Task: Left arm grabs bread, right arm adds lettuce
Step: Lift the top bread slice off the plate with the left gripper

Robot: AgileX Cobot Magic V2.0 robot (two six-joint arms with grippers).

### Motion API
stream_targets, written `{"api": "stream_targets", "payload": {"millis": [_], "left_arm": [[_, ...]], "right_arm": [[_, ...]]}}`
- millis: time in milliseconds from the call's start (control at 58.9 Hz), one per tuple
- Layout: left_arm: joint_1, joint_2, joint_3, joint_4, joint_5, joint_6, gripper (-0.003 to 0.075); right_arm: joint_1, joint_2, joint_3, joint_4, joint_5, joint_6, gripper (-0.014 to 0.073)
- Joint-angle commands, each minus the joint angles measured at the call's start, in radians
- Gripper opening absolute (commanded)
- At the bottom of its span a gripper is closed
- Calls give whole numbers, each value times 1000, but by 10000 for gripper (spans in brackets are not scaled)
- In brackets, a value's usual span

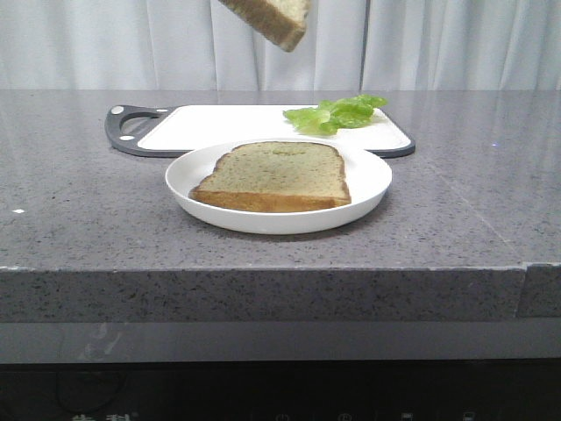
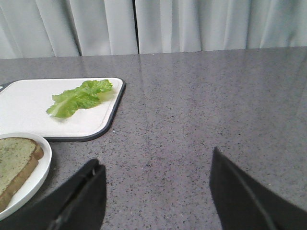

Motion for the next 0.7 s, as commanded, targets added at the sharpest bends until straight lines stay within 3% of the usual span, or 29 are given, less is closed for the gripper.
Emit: {"api": "stream_targets", "payload": {"millis": [0,510,679], "left_arm": [[-1,-38,-26,-23,-65,-1,-20],[-1,-96,-25,-21,-58,2,-20],[-1,-171,22,-16,-58,3,-20]], "right_arm": [[-8,15,-38,-9,-77,-10,487],[-8,19,-39,-9,-102,-10,487],[-8,103,-63,-9,-101,-10,487]]}}
